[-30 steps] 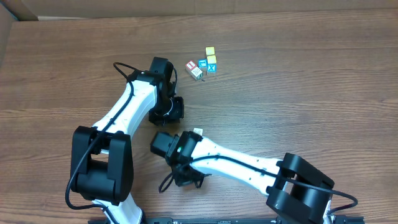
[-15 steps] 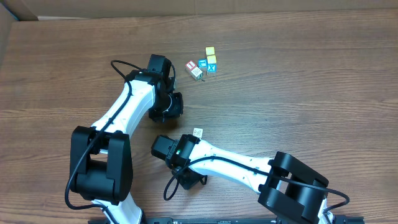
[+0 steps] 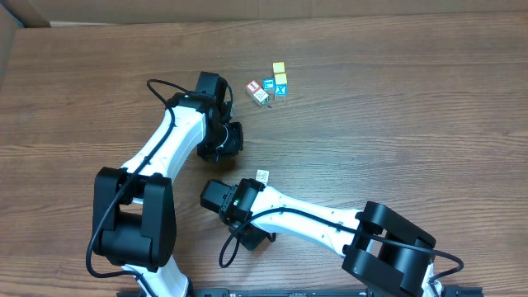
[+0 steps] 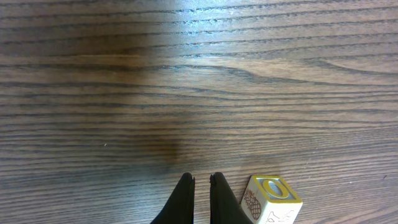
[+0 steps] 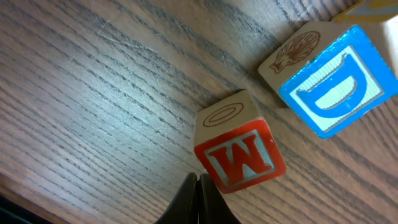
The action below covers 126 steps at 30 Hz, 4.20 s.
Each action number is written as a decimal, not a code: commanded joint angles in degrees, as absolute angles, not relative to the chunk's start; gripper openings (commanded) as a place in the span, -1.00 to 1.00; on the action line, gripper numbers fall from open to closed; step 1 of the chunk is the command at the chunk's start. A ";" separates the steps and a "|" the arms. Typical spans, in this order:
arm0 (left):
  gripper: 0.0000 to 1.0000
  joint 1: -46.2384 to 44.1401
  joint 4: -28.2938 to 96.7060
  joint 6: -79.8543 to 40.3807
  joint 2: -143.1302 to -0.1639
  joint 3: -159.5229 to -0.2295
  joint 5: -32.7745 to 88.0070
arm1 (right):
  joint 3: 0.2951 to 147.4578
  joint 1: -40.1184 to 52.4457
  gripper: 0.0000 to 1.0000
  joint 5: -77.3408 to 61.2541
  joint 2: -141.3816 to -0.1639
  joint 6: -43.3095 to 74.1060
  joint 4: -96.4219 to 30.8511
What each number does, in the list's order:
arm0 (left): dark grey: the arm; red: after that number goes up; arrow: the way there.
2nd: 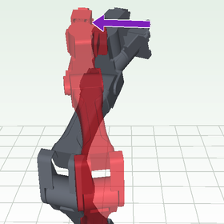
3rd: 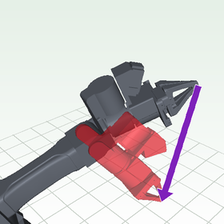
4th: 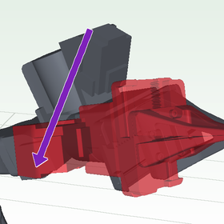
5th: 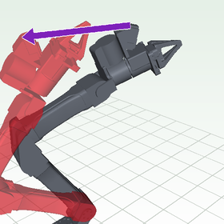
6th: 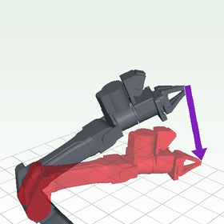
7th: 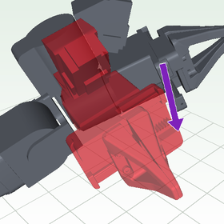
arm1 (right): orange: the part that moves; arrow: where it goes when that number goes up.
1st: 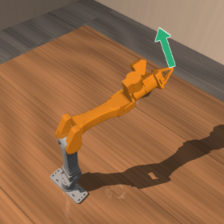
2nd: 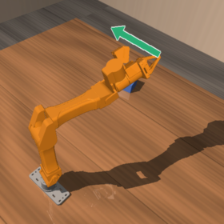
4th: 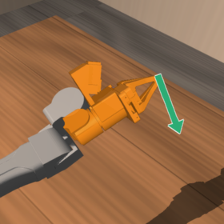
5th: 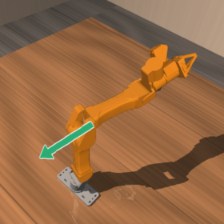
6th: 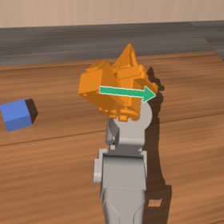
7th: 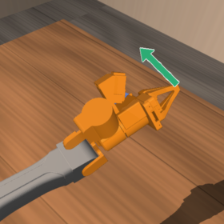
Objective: Flip 4 blocks
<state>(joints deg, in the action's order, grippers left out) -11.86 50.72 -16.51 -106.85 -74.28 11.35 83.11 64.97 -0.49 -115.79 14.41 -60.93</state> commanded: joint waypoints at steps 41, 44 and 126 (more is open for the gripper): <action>-0.92 -12.08 65.65 -8.27 -117.60 -73.97 21.04 | 87.61 37.23 -0.92 -5.23 -109.54 30.28 -63.48; -0.91 -12.34 67.61 -6.76 -117.60 -73.97 20.88 | 84.62 34.30 -0.92 -5.19 -109.54 31.62 -61.80; -0.92 -13.87 40.36 12.58 -111.22 -76.40 25.50 | 73.14 79.02 -0.92 13.23 -103.57 -1.89 -46.44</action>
